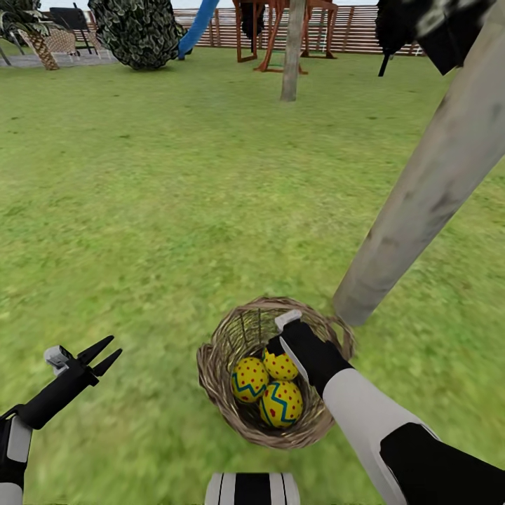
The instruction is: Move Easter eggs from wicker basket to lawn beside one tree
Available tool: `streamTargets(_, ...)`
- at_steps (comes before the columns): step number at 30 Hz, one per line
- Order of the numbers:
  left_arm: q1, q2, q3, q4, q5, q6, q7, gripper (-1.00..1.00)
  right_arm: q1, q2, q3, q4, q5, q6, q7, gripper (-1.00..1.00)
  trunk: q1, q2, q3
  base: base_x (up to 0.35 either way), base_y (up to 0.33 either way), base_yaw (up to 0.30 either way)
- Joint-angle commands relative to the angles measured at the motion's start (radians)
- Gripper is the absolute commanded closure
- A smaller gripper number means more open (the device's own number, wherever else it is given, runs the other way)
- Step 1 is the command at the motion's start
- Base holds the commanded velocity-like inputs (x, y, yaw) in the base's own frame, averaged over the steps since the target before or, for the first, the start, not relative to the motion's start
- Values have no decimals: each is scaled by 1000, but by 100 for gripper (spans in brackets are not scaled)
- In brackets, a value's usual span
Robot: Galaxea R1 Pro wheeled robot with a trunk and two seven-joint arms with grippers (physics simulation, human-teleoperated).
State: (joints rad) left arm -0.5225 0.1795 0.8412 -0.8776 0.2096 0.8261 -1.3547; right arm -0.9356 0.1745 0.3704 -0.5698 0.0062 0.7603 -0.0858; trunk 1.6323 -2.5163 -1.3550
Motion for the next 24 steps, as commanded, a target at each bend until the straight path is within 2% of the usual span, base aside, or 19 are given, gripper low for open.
streamTargets(1, -1, 0, 1, 0, 1, 11, -3, -100, 0, 0, 4, -1, 1, 5, -4, -100, 0, 0, -2, 0, 0, 0)
streamTargets(11, -1, 0, 1, 0, 1, 11, -3, -100, 0, 0, 4, -2, 3, 4, -3, -100, 1, -1, -26, 0, 0, 0)
streamTargets(24, -1, 0, 1, 0, 1, 10, -3, -100, 6, 0, 2, -1, 3, -13, -6, -100, 1, -1, -28, 0, 0, 0)
